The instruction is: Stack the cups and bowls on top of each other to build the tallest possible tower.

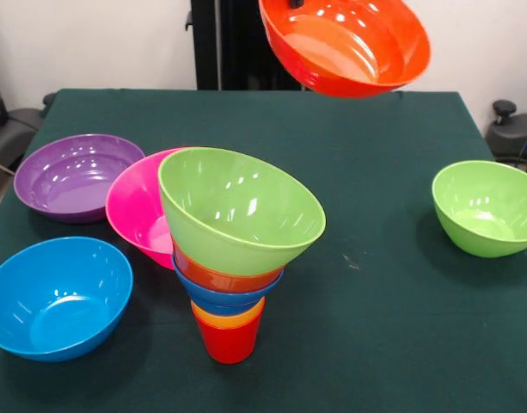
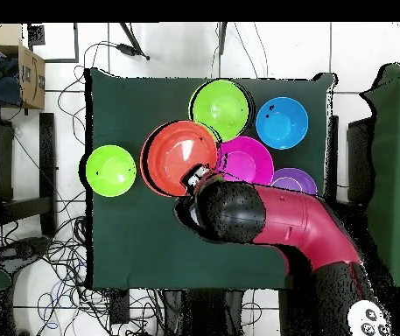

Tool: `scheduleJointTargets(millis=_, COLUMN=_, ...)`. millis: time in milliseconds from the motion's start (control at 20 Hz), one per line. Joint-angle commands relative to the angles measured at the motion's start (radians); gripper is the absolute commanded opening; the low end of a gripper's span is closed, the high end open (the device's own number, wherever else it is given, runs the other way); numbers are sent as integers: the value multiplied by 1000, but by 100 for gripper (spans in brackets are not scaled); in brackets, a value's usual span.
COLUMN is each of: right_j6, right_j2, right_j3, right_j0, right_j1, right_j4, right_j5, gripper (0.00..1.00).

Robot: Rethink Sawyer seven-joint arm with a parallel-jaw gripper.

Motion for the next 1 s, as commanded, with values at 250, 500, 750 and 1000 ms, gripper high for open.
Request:
scheduleJointTargets(millis=250, right_j6=-131, right_j2=24, right_j3=-89, right_j0=5, right_j1=39, right_j4=-181, right_j5=-130, gripper=0)
scheduleJointTargets(millis=500, right_j6=-116, right_j2=5, right_j3=-136, right_j0=5, right_j1=74, right_j4=-271, right_j5=-186, gripper=0)
scheduleJointTargets(millis=750, right_j6=-118, right_j2=34, right_j3=-134, right_j0=-29, right_j1=102, right_j4=-287, right_j5=-225, gripper=0)
scheduleJointTargets(millis=1000, right_j6=-130, right_j2=114, right_j3=-95, right_j0=-90, right_j1=108, right_j4=-235, right_j5=-252, gripper=0)
